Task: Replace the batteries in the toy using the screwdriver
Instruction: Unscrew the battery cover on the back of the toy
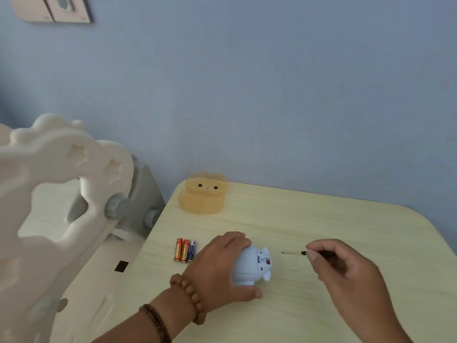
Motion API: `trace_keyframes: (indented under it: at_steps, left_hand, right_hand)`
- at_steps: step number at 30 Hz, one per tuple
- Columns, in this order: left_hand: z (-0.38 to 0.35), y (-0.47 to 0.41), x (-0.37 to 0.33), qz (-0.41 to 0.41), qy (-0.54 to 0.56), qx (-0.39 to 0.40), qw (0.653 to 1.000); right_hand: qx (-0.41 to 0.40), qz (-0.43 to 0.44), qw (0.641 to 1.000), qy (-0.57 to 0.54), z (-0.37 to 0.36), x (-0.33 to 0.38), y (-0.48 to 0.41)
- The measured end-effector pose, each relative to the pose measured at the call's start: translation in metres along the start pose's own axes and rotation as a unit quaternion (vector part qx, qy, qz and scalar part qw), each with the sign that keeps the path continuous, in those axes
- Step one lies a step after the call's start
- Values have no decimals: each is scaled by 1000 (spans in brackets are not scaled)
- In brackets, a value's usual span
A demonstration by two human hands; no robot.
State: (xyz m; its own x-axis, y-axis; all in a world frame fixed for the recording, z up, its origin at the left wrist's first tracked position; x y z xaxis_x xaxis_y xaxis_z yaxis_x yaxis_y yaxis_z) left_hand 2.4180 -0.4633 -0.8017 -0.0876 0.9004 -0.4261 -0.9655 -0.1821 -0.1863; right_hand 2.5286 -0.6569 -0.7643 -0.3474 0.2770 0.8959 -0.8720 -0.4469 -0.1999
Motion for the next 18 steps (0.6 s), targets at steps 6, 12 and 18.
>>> trace_keyframes:
  at_steps: [6,12,18]
  left_hand:
    - [-5,1,4,13,29,7,999]
    - [-6,3,7,14,21,16,1000]
    - [-7,0,4,16,15,30,999]
  right_hand:
    - [54,118,990,61,-16,45,9]
    - [110,160,974,119,-42,53,4]
    - [141,179,958,171,-49,58,-2]
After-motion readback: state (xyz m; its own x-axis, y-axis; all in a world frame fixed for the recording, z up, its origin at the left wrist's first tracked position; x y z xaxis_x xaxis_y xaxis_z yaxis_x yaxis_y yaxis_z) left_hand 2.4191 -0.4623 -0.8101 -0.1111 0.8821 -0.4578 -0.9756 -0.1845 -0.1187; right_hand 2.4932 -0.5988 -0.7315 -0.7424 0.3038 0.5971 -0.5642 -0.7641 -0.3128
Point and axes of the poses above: each hand's wrist, its own y-axis away from the middle knuckle, its own z-axis out of the back of the hand, x = y × z, the point moved 10 cm from there along -y, towards the middle knuckle, and after that the axes turned 5 degrees about -y, right-handed, at the moved point
